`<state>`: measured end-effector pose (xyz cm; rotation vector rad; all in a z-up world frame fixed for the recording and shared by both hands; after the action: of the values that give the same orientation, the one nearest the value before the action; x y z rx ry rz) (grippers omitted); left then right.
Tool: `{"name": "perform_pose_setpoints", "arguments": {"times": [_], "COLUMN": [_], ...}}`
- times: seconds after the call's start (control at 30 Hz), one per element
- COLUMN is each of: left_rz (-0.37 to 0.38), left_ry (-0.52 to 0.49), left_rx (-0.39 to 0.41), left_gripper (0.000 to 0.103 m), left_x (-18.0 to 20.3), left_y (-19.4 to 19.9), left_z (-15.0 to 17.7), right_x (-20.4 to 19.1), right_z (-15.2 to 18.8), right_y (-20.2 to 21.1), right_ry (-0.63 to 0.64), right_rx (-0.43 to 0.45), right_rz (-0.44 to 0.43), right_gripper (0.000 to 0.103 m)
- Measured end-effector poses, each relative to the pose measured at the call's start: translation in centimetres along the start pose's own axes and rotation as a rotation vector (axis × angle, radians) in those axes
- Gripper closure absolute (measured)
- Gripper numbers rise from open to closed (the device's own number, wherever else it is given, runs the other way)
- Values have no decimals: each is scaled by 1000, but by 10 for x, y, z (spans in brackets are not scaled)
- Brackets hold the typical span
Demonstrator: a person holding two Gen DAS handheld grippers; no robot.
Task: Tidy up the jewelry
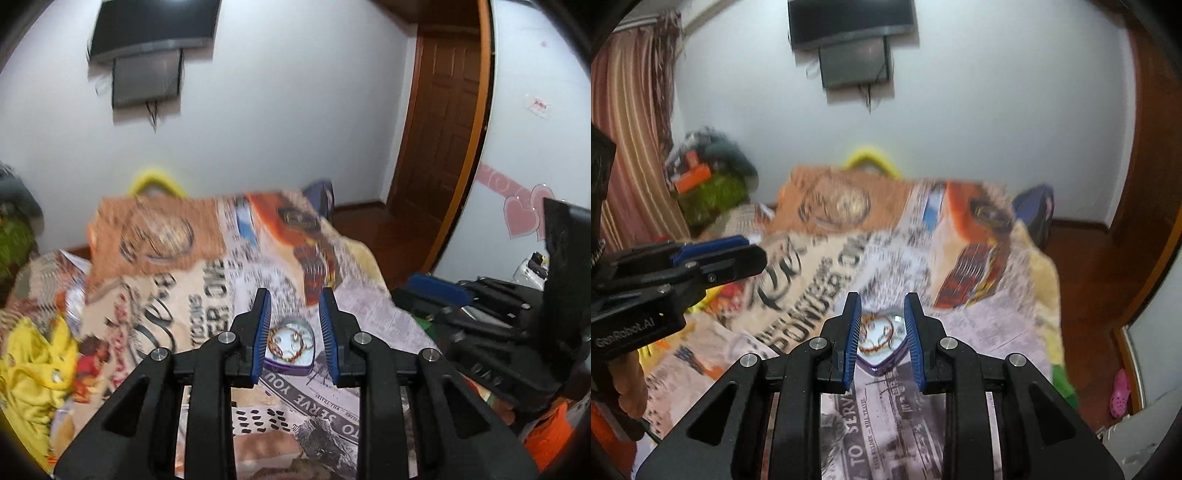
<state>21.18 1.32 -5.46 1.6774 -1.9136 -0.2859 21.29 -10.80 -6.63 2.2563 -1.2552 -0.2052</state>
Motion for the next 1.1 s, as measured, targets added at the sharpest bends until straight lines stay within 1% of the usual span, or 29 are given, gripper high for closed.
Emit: {"name": "perform_pose_setpoints", "arguments": {"times": [0.07, 0.1, 0.13, 0.2, 0.23, 0.33, 0.37, 0.4, 0.43, 0.47, 0.5, 0.53, 0.57, 0.6, 0.67, 0.73, 0.77, 0.8, 0.87, 0.9, 1.0, 1.1], "left_rz": [-2, -1, -2, -11, -12, -11, -19, -28, -36, -44, -53, -59, -64, -72, -84, -100, -103, -106, -106, -108, -113, -114], "left_ry": [-13, -17, -21, -38, -45, -63, -69, -73, -73, -71, -66, -57, -48, -41, -40, -42, -43, -44, -45, -45, -41, -34], "left_rx": [69, 96, 129, 203, 243, 327, 359, 388, 424, 451, 481, 504, 520, 538, 555, 562, 564, 565, 559, 550, 539, 536], "left_gripper": [67, 65, 63, 63, 63, 57, 52, 50, 44, 37, 32, 21, 12, 9, 4, 1, 1, 1, 1, 1, 1, 1], "left_x": [10, 13, 17, 26, 31, 41, 44, 46, 47, 48, 48, 47, 47, 46, 45, 43, 43, 43, 46, 45, 43, 42], "left_y": [31, 41, 55, 83, 98, 131, 141, 149, 158, 165, 172, 179, 184, 188, 193, 194, 195, 195, 202, 201, 202, 203], "left_z": [-2, -2, -2, 0, 2, 10, 13, 16, 21, 23, 28, 31, 33, 35, 38, 39, 41, 42, 47, 47, 51, 51], "right_x": [-3, -5, -9, -13, -17, -26, -27, -31, -33, -36, -39, -42, -43, -46, -51, -56, -57, -57, -59, -58, -59, -59], "right_z": [-7, -9, -13, -16, -18, -19, -20, -19, -18, -17, -15, -14, -13, -11, -9, -8, -8, -7, -6, -4, -4, -2], "right_y": [28, 39, 60, 84, 103, 141, 148, 160, 166, 175, 180, 185, 185, 188, 189, 189, 191, 192, 192, 198, 198, 198], "right_ry": [9, 11, 15, 21, 24, 24, 22, 20, 19, 18, 17, 15, 14, 18, 37, 47, 46, 41, 29, 27, 28, 26], "right_rx": [56, 83, 128, 186, 230, 327, 348, 376, 392, 412, 424, 438, 448, 458, 463, 465, 467, 472, 481, 484, 468, 455], "right_rz": [28, 41, 60, 80, 93, 128, 139, 154, 163, 178, 192, 209, 226, 250, 294, 331, 338, 346, 360, 369, 389, 381], "right_gripper": [82, 82, 82, 82, 82, 82, 82, 81, 81, 79, 72, 67, 57, 50, 43, 32, 20, 10, 2, 0, 0, 0]}}
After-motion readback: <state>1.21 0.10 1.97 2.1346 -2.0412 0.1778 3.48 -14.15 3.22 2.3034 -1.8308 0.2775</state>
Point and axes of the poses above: each gripper's, at about its wrist camera, not at the fingertips, and y roughly against the way its jaws point, x to its right, z to its underside, the point moved 3 cm from there along -y, roughly the way its jaws point, and after that the axes turned 13 degrees about y, right-handed, at the moved point
